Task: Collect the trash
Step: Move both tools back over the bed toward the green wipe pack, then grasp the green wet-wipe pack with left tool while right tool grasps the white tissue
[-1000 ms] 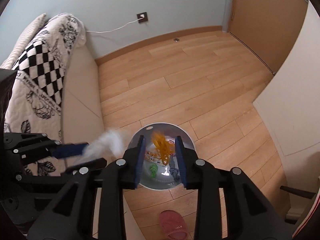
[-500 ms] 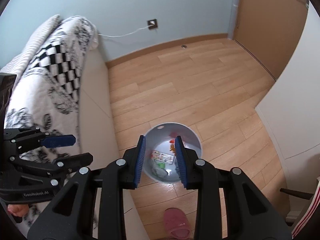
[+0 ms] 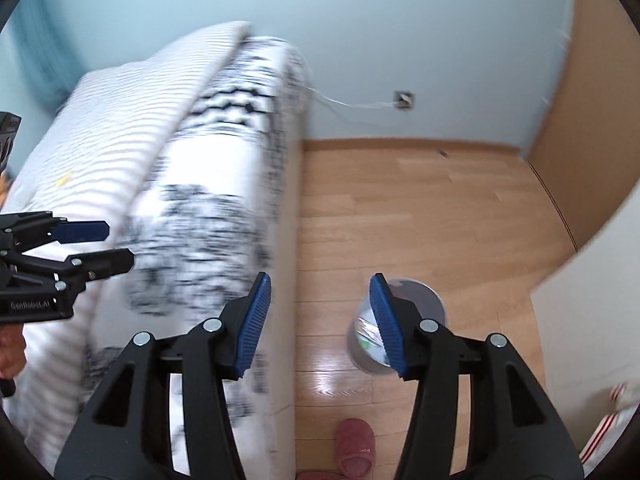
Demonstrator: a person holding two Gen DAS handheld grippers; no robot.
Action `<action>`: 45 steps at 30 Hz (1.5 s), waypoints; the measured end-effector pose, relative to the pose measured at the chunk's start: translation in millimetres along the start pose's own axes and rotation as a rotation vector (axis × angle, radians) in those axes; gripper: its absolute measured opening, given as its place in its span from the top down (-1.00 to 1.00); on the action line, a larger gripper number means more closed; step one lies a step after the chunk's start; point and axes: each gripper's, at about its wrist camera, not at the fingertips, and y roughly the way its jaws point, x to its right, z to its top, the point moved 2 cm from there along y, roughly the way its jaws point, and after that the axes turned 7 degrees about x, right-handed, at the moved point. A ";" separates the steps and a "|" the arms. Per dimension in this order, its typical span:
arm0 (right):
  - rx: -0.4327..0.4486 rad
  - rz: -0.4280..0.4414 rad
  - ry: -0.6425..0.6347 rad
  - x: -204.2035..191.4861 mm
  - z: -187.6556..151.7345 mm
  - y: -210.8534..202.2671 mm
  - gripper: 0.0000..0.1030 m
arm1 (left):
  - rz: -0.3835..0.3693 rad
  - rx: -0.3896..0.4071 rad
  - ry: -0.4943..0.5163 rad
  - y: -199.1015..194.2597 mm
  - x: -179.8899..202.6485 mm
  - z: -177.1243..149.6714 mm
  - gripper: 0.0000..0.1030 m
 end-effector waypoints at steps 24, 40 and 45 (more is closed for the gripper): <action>0.083 0.514 -0.461 -426.2 21.5 -75.7 0.04 | 0.488 0.191 -0.420 -271.7 -301.1 -179.1 -0.39; -0.047 0.564 -0.565 -521.6 33.7 118.6 0.03 | 0.491 0.035 -0.384 -92.1 -423.2 -170.5 -0.39; -0.093 0.614 -0.621 -548.2 29.6 147.4 0.03 | 0.470 0.010 -0.417 -78.0 -451.7 -170.4 0.01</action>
